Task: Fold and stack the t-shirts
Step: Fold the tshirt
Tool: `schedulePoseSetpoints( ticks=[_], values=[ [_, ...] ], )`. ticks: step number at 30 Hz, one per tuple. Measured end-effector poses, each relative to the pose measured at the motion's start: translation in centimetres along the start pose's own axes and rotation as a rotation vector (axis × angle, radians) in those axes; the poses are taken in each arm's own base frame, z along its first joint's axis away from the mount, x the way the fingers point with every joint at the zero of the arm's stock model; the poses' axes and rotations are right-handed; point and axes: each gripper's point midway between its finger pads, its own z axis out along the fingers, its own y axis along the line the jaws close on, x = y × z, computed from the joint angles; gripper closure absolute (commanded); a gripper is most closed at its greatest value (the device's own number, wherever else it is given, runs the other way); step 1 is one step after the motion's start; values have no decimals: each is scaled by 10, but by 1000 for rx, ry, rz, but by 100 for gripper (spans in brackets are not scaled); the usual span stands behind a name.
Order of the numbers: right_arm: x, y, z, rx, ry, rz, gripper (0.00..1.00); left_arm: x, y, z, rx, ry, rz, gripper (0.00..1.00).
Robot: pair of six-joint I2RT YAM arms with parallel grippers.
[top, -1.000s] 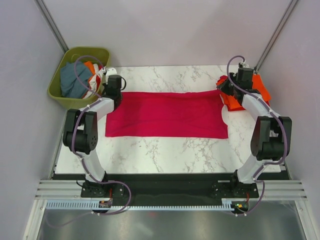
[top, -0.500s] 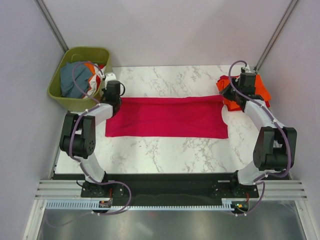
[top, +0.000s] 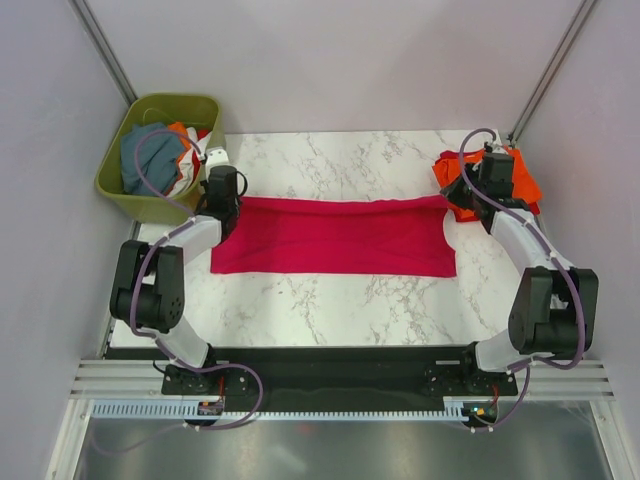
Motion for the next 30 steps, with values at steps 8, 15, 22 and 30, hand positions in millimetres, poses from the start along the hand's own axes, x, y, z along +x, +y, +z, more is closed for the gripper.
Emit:
schedulePoseSetpoints(
  ticks=[8, 15, 22, 30],
  values=[
    [6, -3, -11, 5, -9, 2, 100, 6, 5, -9, 0, 0, -8, 98],
    [14, -10, -19, 29, -16, 6, 100, 13, 12, -20, -1, 4, -22, 98],
    [26, -16, -28, 35, -23, 31, 100, 26, 18, -27, -5, 24, -26, 98],
    [73, -45, -31, 86, 8, 103, 99, 33, 20, -34, 0, 36, -57, 98]
  ],
)
